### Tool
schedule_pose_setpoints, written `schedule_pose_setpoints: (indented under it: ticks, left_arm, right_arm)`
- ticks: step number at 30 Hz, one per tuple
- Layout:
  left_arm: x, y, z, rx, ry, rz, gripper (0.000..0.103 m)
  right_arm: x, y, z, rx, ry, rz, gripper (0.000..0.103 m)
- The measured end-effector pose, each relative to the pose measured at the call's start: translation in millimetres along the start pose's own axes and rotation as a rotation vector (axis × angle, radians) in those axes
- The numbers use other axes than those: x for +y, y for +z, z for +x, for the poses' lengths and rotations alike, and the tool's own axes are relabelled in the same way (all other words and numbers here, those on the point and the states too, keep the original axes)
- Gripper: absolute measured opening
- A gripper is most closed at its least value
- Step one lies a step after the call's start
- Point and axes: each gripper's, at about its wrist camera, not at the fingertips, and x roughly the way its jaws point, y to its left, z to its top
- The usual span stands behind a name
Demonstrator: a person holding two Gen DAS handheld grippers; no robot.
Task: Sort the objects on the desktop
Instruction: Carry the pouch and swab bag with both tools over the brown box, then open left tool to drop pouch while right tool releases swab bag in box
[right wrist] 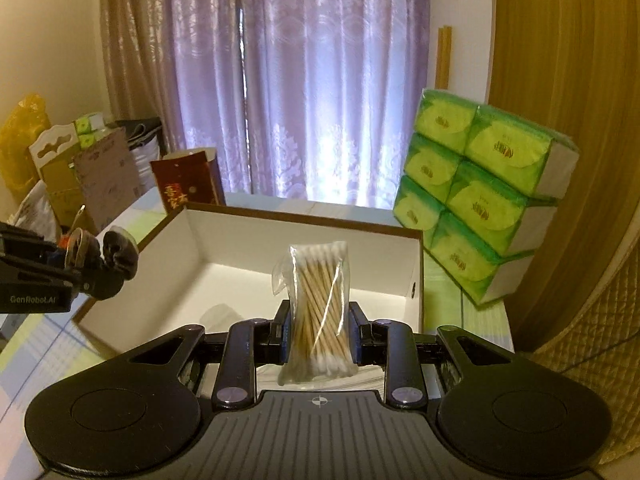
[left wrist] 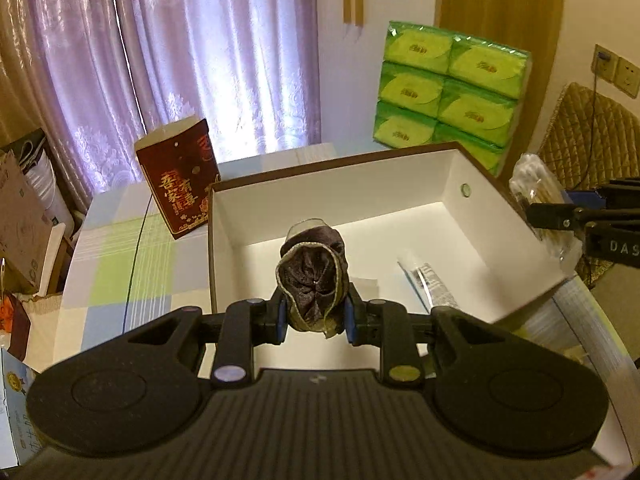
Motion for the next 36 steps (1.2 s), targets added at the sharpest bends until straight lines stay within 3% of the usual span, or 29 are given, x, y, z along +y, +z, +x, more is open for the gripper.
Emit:
schedule_pose_setpoints:
  ticks: [17, 25, 29, 36]
  left_arm:
    - [10, -5, 88, 0.276, -0.017, -0.002, 0.023]
    - [3, -12, 103, 0.320, -0.041, 0.028, 0.028]
    - [3, -11, 105, 0.318, -0.041, 0.035, 0.038]
    - [5, -7, 103, 0.306, -0.036, 0.041, 0.042]
  right_arm:
    - [-21, -1, 73, 0.224, -0.032, 0.010, 0.024]
    - [-25, -11, 85, 0.280, -0.028, 0.010, 0.025]
    - [-27, -13, 89, 0.299, -0.027, 0.007, 0.025]
    - [-27, -15, 97, 0.337, -0.031, -0.017, 0.025]
